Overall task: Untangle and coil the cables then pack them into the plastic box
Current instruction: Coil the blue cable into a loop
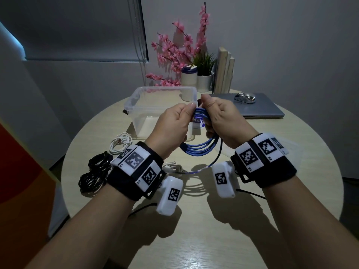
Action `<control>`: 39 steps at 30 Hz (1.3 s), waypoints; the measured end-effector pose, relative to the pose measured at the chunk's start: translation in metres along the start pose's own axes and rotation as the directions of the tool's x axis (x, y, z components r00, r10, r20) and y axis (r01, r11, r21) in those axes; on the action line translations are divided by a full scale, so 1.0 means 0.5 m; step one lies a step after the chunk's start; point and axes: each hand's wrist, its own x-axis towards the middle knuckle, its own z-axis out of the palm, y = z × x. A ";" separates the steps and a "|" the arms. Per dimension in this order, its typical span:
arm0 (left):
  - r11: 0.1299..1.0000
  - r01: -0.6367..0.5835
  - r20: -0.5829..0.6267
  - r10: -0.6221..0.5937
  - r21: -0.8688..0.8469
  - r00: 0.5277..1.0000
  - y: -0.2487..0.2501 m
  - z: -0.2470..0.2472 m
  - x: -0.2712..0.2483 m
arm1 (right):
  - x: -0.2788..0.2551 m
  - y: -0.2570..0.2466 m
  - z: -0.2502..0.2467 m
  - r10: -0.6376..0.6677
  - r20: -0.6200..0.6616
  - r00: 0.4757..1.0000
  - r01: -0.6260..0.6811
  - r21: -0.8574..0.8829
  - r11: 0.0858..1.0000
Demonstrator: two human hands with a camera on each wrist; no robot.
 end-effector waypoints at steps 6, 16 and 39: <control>0.998 -0.054 0.067 0.056 -0.029 0.996 0.017 0.004 -0.012 | 0.000 -0.001 -0.003 0.056 -0.049 0.997 -0.056 0.003 0.998; 0.991 -0.136 0.036 0.135 0.013 0.990 0.013 0.002 -0.015 | -0.017 -0.018 0.004 0.189 0.174 0.966 -0.204 0.070 0.977; 0.975 0.115 0.230 -0.158 0.189 0.960 -0.032 -0.028 -0.021 | -0.011 -0.021 -0.008 0.100 -0.047 0.994 -0.081 0.298 0.951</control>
